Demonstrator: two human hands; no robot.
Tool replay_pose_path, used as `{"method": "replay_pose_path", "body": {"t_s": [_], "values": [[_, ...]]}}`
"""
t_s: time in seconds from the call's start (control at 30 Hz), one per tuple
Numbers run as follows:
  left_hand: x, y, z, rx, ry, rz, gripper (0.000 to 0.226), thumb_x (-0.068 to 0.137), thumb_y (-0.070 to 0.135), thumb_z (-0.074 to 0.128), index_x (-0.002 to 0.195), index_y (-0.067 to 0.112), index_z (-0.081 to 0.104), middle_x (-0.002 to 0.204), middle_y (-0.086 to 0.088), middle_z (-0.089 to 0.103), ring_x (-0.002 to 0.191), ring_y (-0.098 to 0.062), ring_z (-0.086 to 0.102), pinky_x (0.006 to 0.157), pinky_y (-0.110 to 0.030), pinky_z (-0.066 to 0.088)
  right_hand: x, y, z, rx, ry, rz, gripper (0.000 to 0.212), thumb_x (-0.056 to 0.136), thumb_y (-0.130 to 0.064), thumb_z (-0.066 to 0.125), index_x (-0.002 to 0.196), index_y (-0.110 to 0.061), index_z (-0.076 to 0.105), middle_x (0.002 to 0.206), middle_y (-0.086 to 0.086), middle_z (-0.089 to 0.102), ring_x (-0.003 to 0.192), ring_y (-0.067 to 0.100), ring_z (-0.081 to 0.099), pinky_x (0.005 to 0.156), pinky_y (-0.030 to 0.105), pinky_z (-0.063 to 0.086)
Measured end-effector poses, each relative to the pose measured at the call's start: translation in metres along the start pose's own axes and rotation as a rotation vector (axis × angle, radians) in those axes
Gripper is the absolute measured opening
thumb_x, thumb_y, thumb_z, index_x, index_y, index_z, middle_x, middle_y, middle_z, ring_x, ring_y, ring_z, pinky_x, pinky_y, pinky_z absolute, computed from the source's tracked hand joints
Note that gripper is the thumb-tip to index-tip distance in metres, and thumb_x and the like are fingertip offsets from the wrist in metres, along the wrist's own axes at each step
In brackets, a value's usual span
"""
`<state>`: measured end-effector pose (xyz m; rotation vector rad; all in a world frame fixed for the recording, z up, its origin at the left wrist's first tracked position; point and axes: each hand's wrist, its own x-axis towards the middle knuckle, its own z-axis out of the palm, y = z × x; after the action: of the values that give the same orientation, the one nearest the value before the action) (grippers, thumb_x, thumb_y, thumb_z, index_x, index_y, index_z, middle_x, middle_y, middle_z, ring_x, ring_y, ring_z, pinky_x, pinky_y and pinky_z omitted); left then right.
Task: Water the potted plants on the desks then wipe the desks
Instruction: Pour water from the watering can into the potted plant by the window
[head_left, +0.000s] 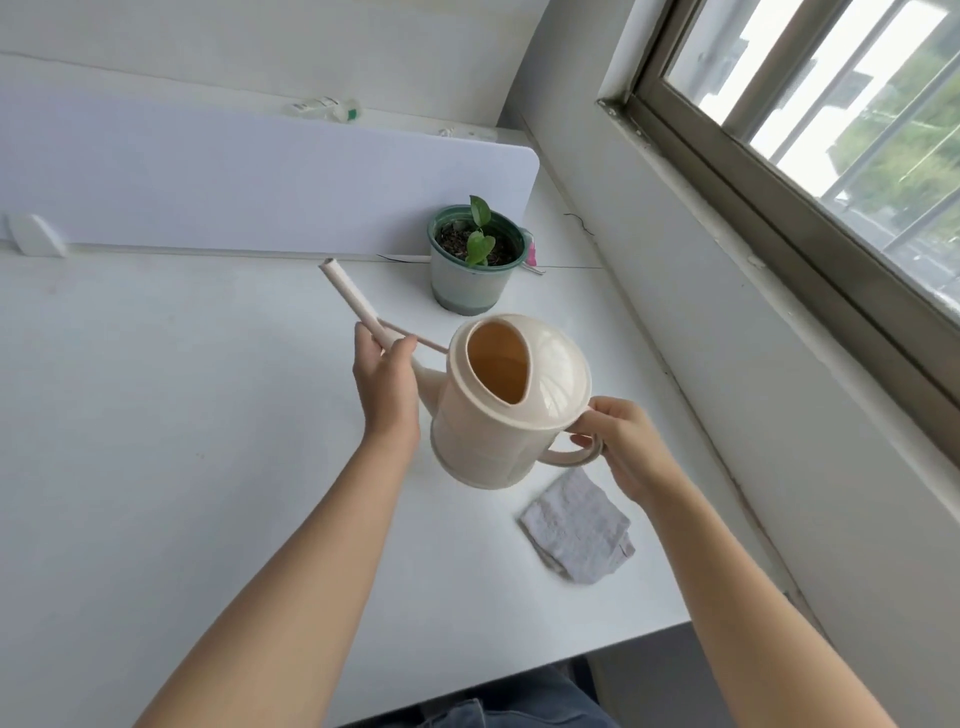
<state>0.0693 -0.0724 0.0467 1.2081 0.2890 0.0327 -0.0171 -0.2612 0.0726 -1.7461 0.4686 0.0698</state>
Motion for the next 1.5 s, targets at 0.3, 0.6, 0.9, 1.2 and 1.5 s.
{"method": "replay_pose_path", "body": {"t_s": [0.3,0.6,0.9,1.2,1.5], "values": [[0.008,-0.017,0.067,-0.029,-0.046,0.061,0.027,0.070,0.013,0.046,0.097,0.013,0.050,0.074,0.008,0.044,0.073,-0.009,0.042,0.073,-0.025,0.035,0.035,-0.015,-0.058,-0.101,0.104,-0.107,0.020,0.088,-0.008,0.051,0.069,-0.004,0.054,0.070,0.007,0.059,0.075,0.018,0.065,0.063,0.024,0.044],[0.015,-0.049,0.140,-0.007,-0.058,-0.044,0.036,0.072,0.010,0.046,0.107,0.013,0.057,0.091,-0.006,0.052,0.084,-0.016,0.046,0.080,-0.031,0.042,0.064,-0.009,-0.122,-0.165,0.170,-0.066,0.038,0.074,-0.019,0.061,0.074,0.018,0.052,0.066,0.018,0.052,0.067,0.021,0.046,0.062,0.036,0.036],[0.035,-0.061,0.191,0.107,-0.075,-0.093,0.013,0.087,0.003,0.042,0.091,0.011,0.052,0.083,-0.007,0.041,0.078,-0.015,0.042,0.067,-0.023,0.046,0.088,-0.012,-0.161,-0.143,0.179,-0.006,0.025,0.078,-0.005,0.062,0.076,0.020,0.058,0.064,0.019,0.047,0.064,0.020,0.039,0.042,0.021,0.039],[0.060,-0.059,0.212,0.135,-0.109,-0.103,0.006,0.085,0.008,0.044,0.089,0.011,0.047,0.077,-0.008,0.035,0.074,-0.019,0.035,0.067,-0.029,0.035,0.101,-0.030,-0.161,-0.119,0.206,0.002,0.023,0.079,-0.009,0.063,0.073,0.014,0.060,0.070,0.013,0.051,0.066,0.020,0.043,0.049,0.028,0.035],[0.072,-0.063,0.224,0.086,-0.167,-0.154,0.013,0.074,0.019,0.047,0.085,0.013,0.046,0.084,-0.008,0.037,0.080,-0.020,0.035,0.073,-0.035,0.032,0.104,-0.047,-0.163,-0.151,0.252,-0.030,0.021,0.077,-0.006,0.065,0.057,-0.010,0.064,0.067,0.016,0.055,0.064,0.021,0.046,0.060,0.032,0.035]]}}
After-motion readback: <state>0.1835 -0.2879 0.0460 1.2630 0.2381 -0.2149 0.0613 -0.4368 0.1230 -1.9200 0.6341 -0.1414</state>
